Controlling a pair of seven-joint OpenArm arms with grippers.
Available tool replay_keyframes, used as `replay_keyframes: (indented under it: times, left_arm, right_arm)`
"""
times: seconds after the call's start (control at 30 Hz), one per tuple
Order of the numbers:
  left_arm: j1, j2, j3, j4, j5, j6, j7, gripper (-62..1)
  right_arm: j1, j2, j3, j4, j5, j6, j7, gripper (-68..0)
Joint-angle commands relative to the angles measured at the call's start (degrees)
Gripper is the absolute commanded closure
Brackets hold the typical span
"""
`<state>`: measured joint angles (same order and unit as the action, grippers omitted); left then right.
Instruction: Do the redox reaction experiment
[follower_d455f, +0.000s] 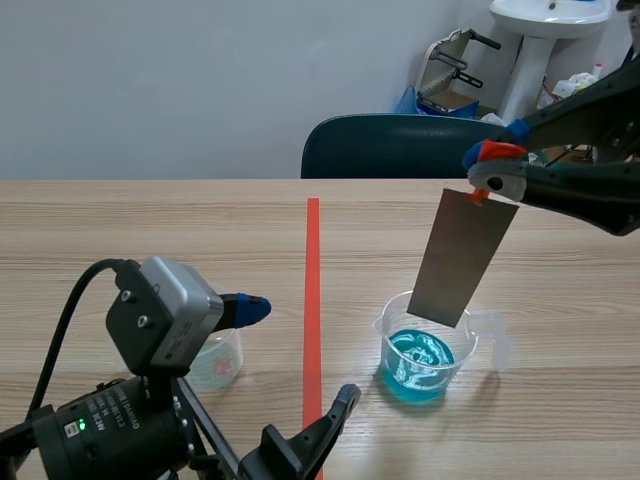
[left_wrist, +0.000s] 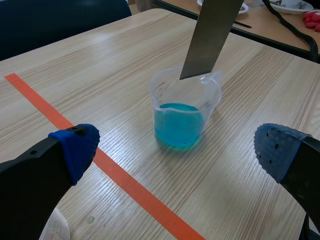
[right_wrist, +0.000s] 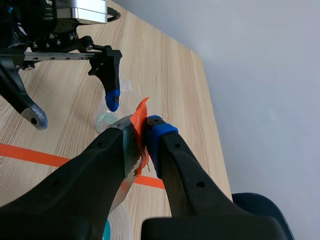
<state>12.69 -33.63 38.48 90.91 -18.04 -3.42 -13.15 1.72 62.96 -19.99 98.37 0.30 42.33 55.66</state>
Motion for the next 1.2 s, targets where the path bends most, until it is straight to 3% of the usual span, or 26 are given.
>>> replay_keyframes:
  times: [0.0, 0.43, 1.17]
  left_arm:
    - [-0.02, 0.59, 0.0, 0.72, -0.35, -0.13, -0.98, -62.3]
    - [-0.02, 0.59, 0.0, 0.72, -0.35, -0.13, -1.01, -62.3]
    - [-0.02, 0.59, 0.0, 0.72, -0.35, -0.13, -0.98, -62.3]
  right_arm:
    - [0.83, 1.46, 0.5, 0.98, 1.99, 0.39, 1.09, -0.7]
    - [0.87, 7.04, 0.5, 3.61, 8.09, 0.39, 1.11, -0.7]
    - [0.98, 7.17, 0.66, 3.58, 8.15, 0.39, 1.05, -0.7]
